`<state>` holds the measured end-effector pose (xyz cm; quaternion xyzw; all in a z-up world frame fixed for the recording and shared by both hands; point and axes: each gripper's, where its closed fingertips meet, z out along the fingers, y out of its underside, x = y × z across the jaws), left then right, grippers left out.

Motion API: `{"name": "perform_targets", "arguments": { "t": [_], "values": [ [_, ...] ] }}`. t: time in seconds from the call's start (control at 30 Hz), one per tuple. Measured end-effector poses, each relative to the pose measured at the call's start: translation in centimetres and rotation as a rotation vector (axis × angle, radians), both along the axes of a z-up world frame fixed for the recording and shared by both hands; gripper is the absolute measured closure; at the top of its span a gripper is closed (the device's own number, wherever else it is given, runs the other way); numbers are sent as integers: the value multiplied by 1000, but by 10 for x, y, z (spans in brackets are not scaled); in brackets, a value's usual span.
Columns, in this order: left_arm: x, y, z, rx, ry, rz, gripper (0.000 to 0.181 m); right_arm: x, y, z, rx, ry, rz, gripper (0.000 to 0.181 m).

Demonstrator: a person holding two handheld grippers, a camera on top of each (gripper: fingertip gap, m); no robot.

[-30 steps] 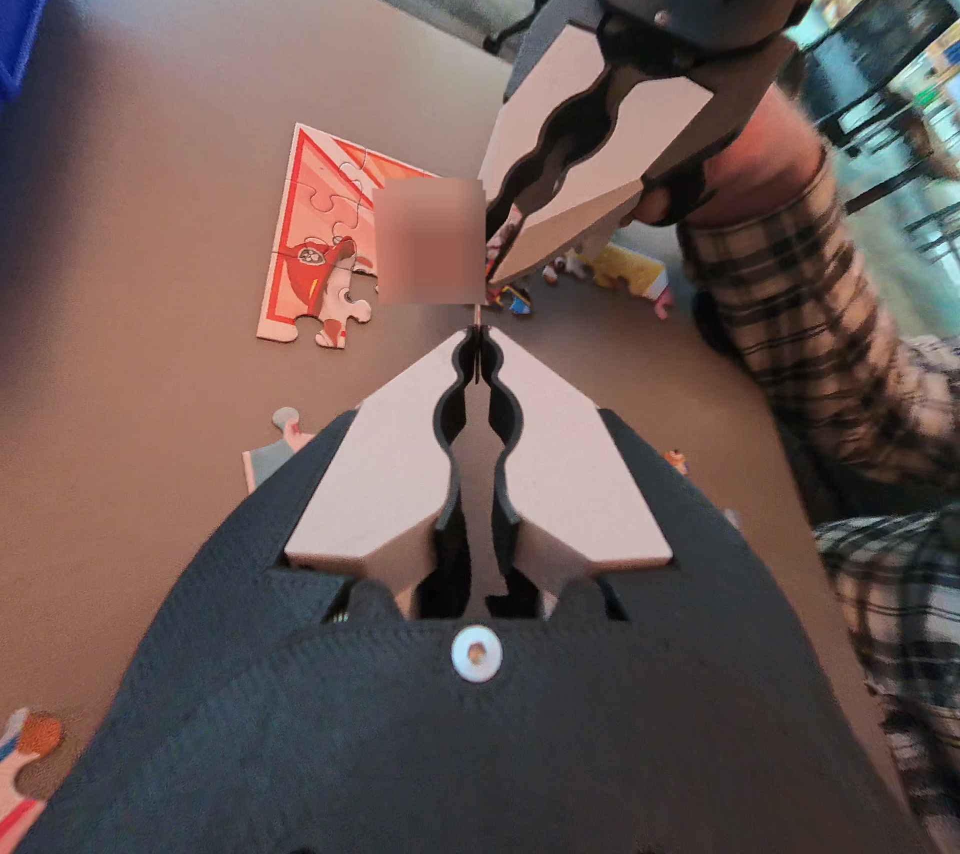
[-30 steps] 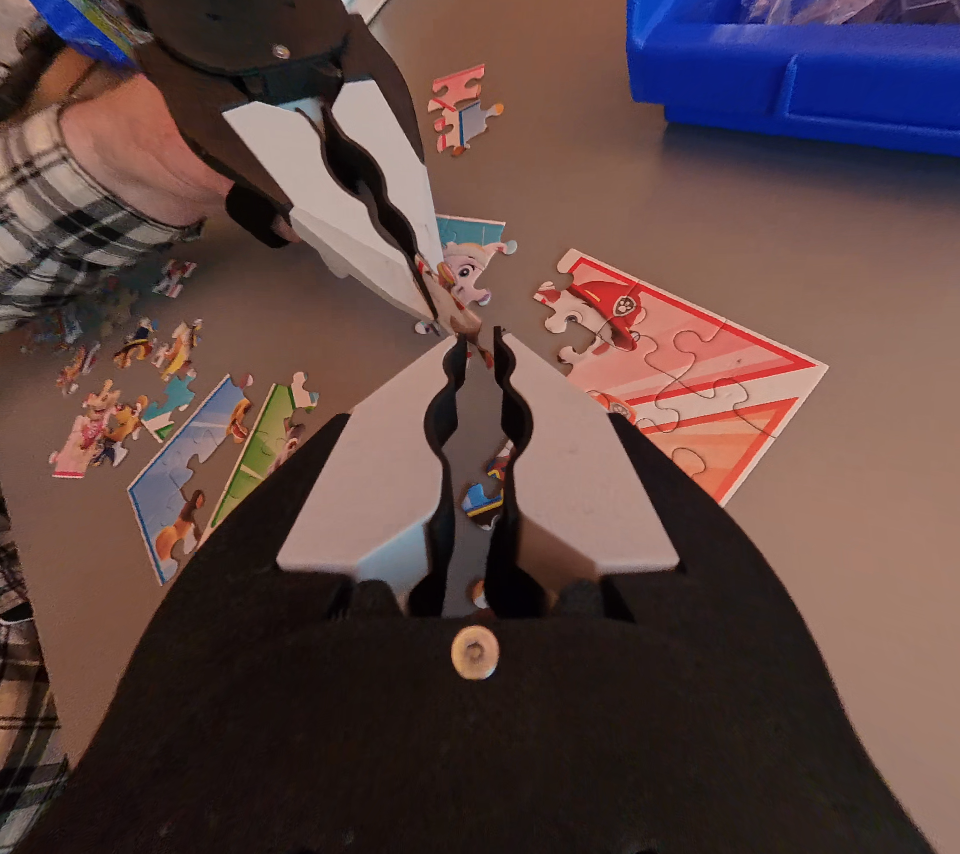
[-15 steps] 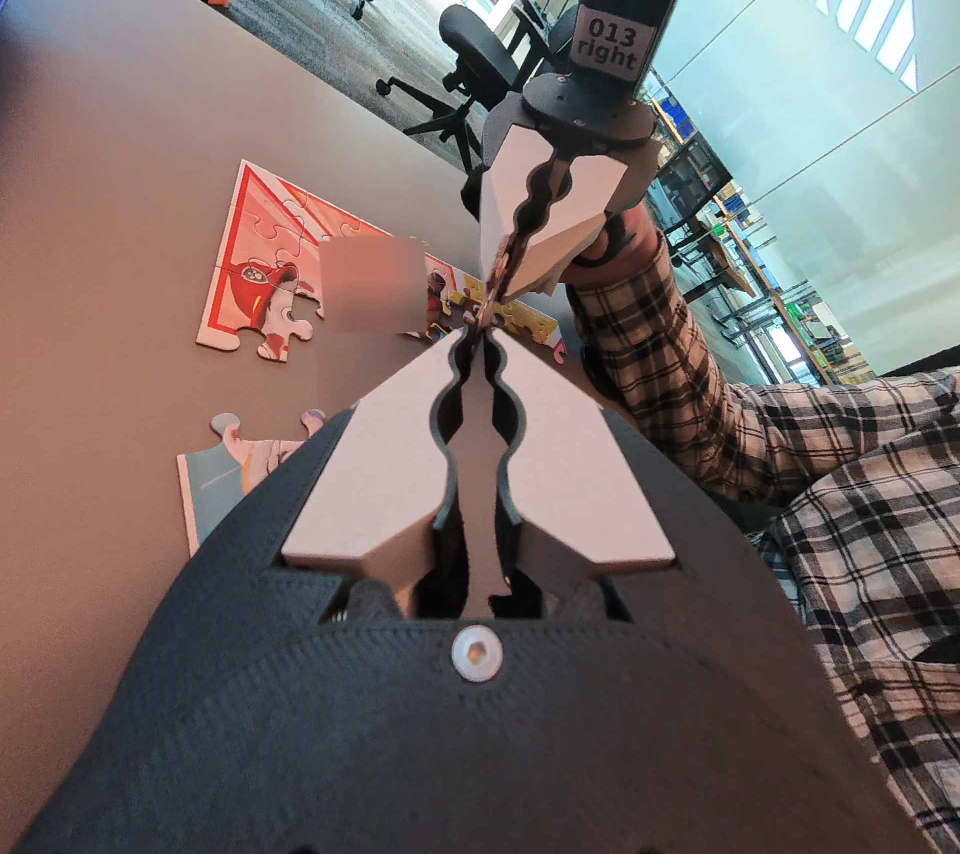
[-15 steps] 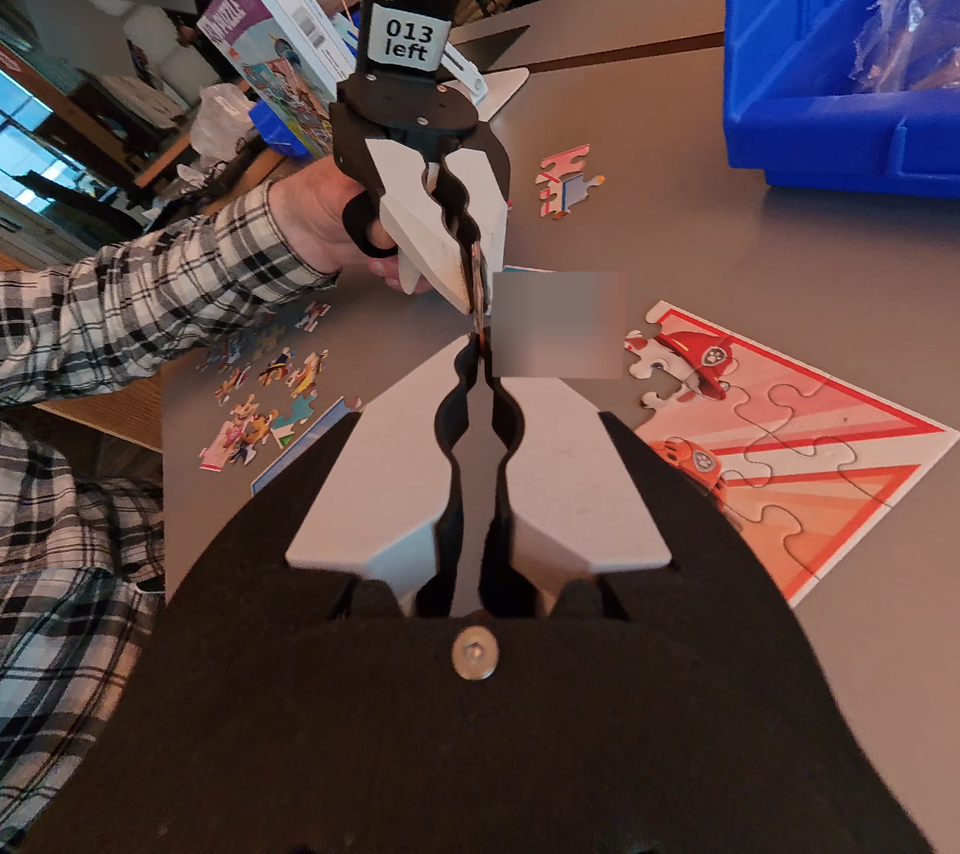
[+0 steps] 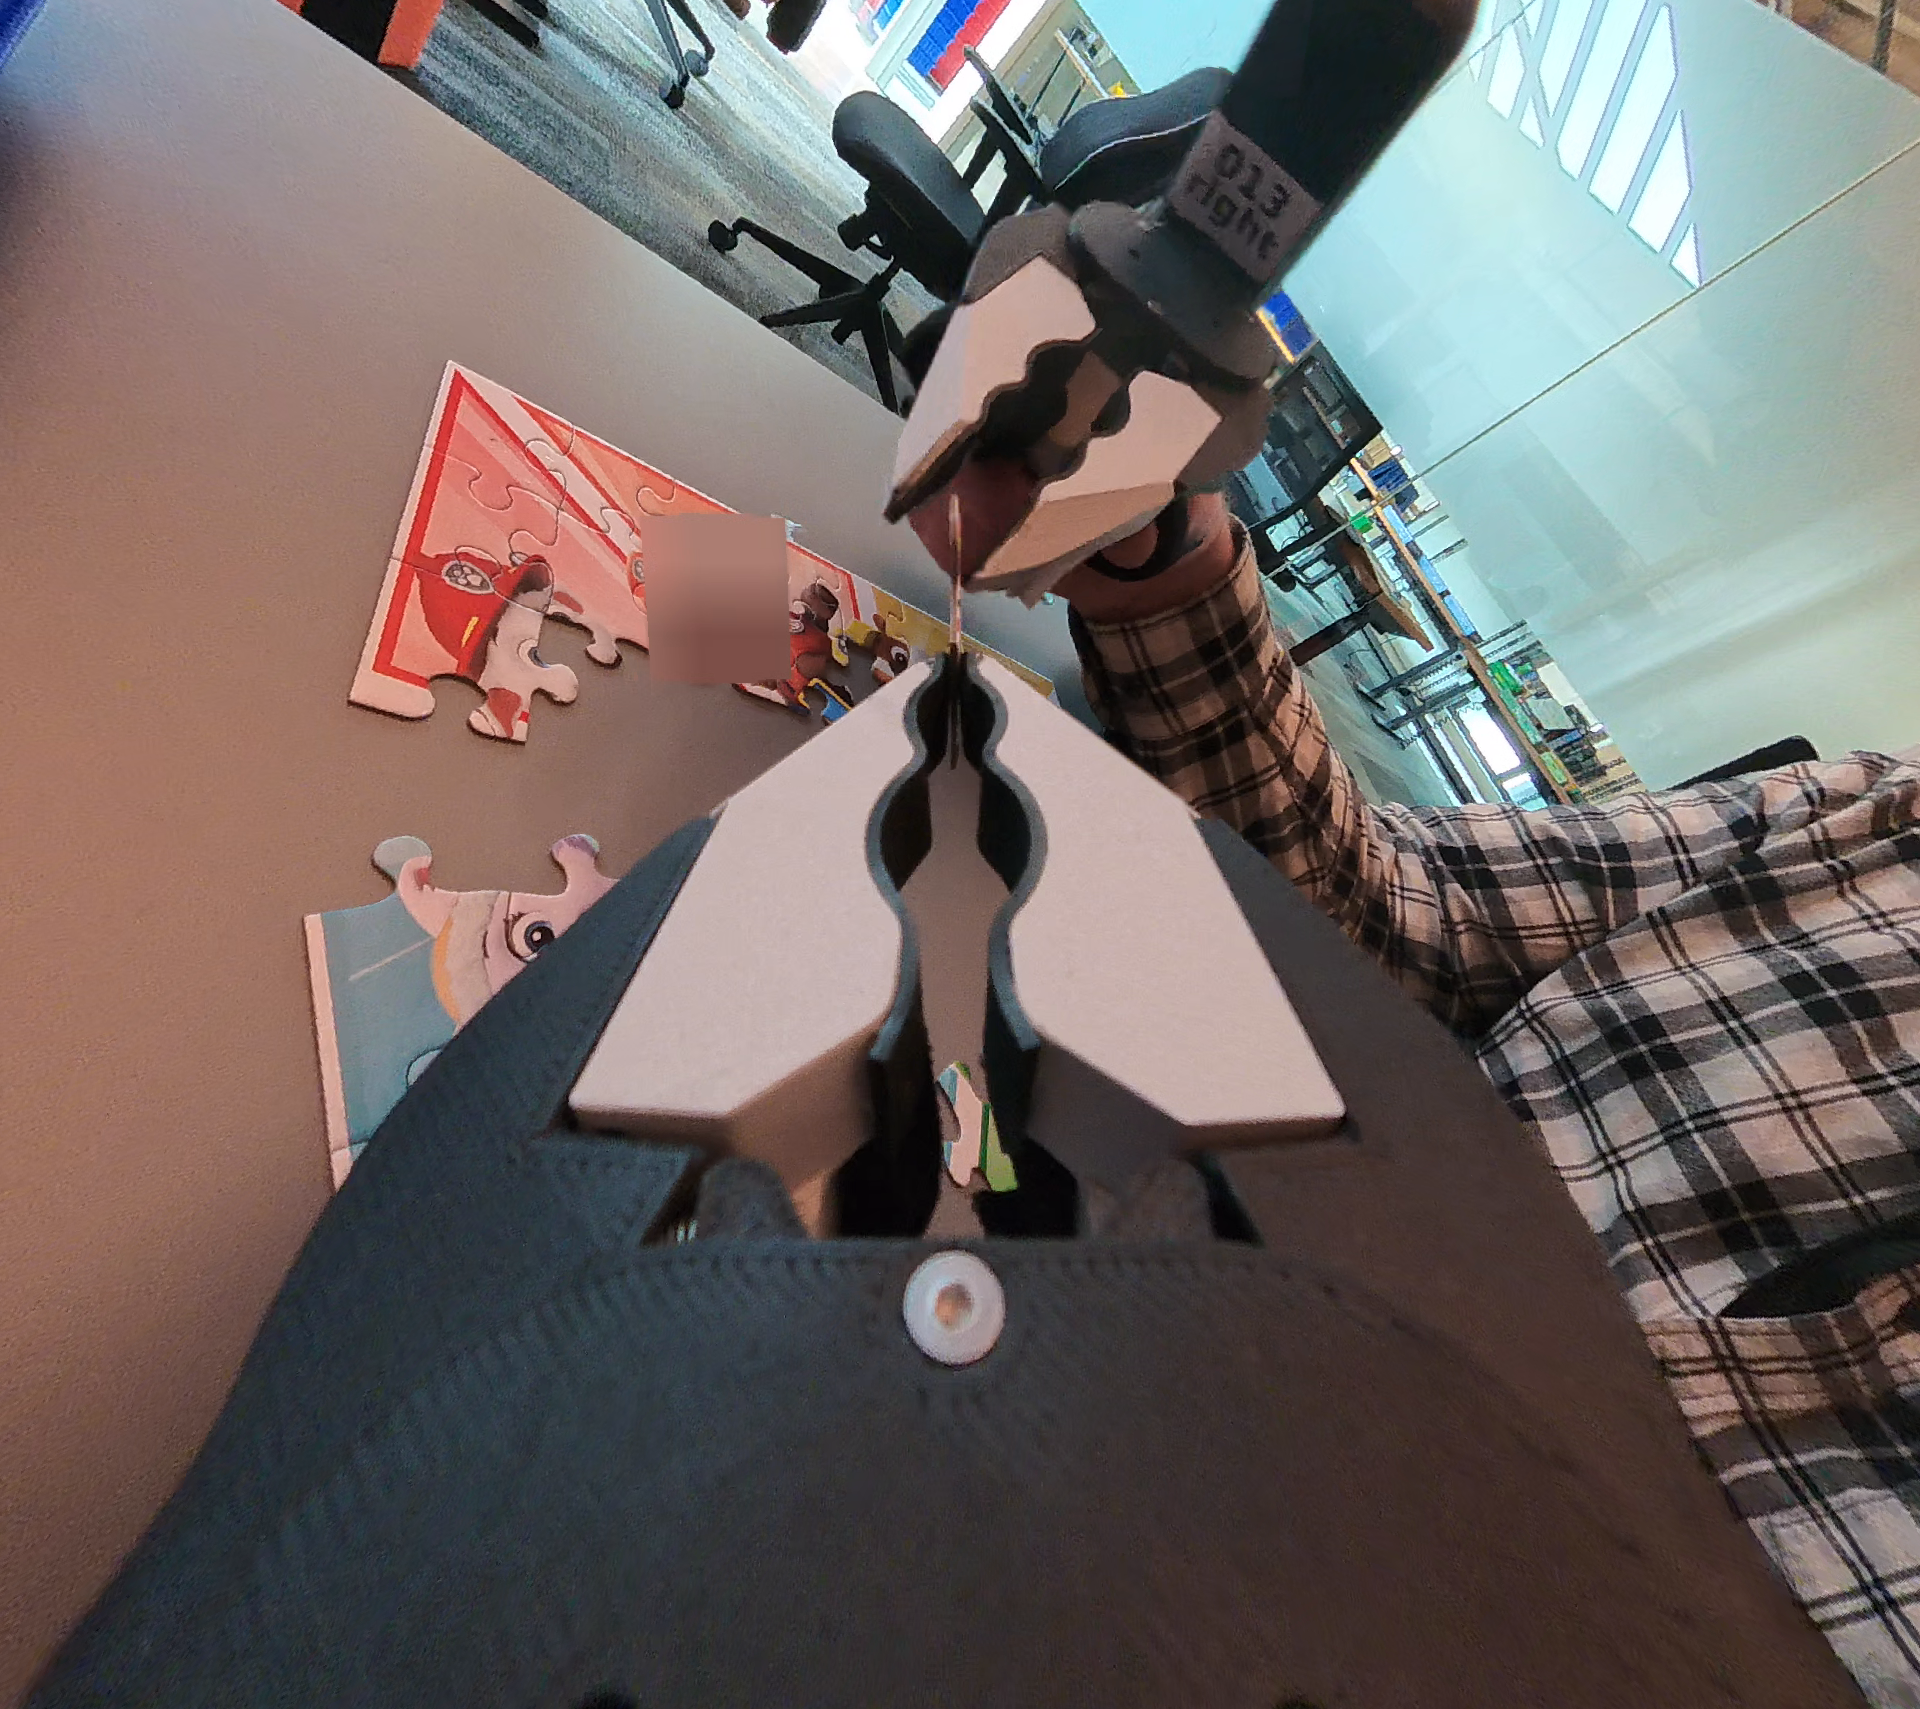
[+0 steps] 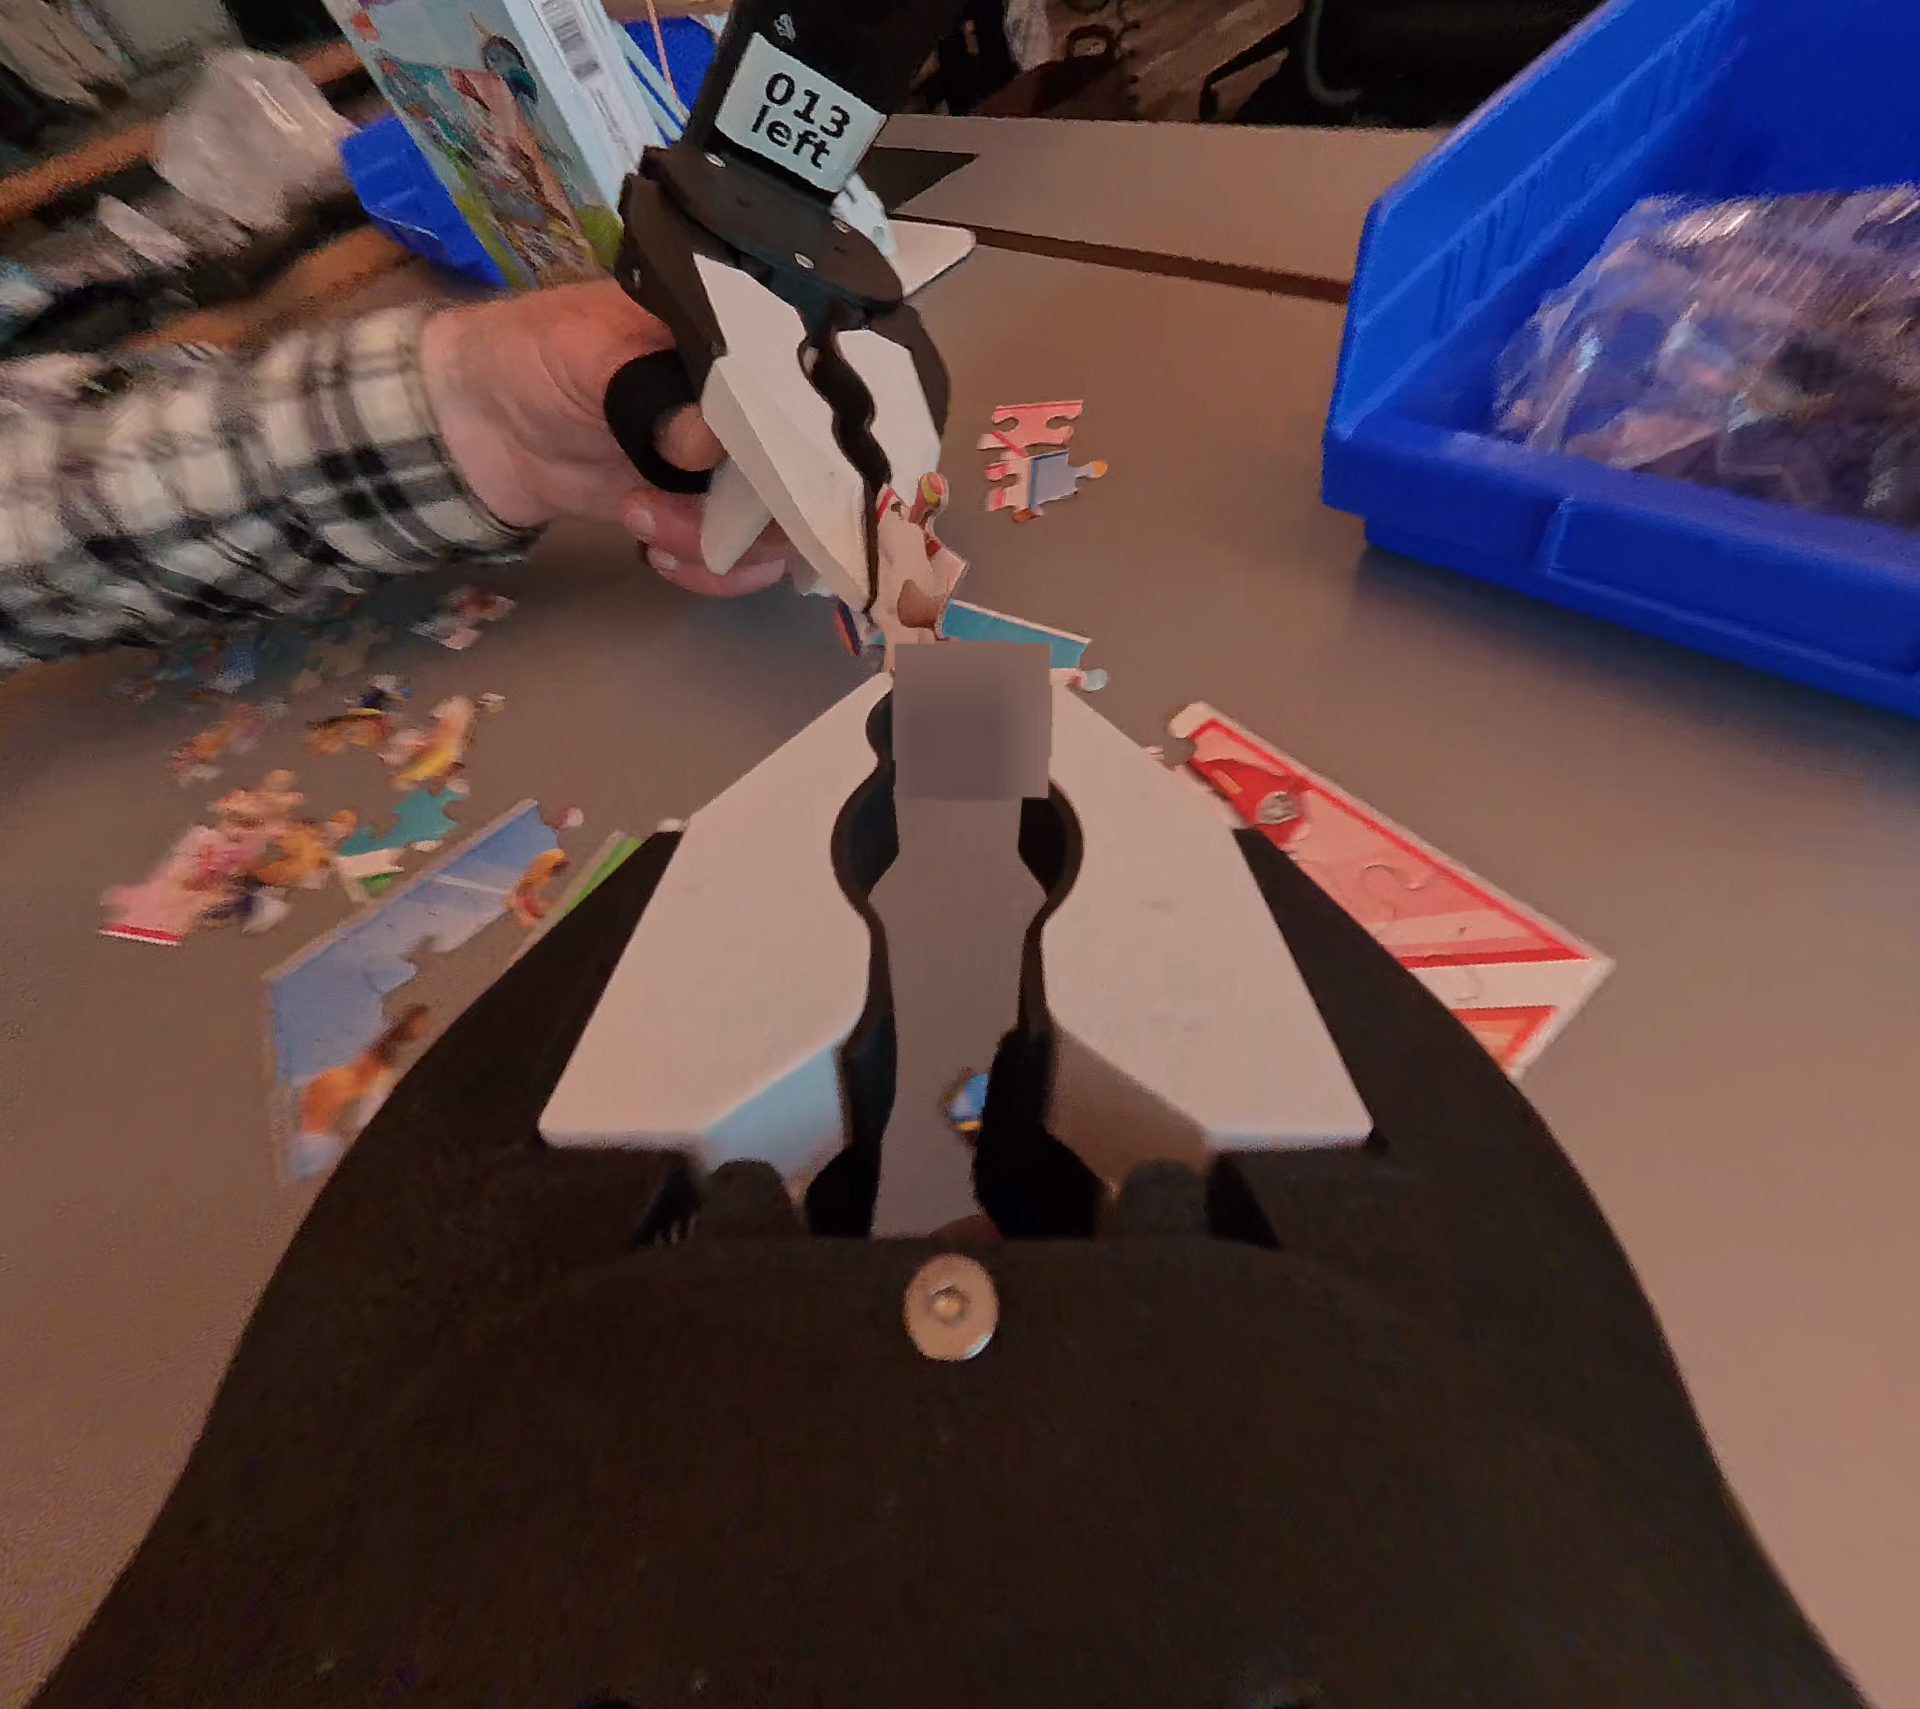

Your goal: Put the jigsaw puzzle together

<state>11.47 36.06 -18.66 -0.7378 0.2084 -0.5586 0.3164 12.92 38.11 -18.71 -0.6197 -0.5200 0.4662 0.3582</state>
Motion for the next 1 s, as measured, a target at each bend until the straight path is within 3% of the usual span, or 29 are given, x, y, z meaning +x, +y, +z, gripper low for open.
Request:
{"name": "perform_targets", "arguments": {
  "t": [0.17,0.37,0.5,0.63,1.0],
  "values": [
    [-5,1,-1,-25,3,10,181,-3,2,3,392,-56,-53,167],
    [-7,2,-3,-43,38,1,181,-8,4,-4,682,-191,-89,169],
    [-5,2,-2,-46,55,-6,181,-11,3,-10,764,-244,-80,164],
    [-3,2,-6,-55,68,-8,181,-10,5,-9,793,-256,-98,173],
    [-4,10,-15,-57,95,18,179,-6,12,-20,725,-285,-101,174]
  ]
}}
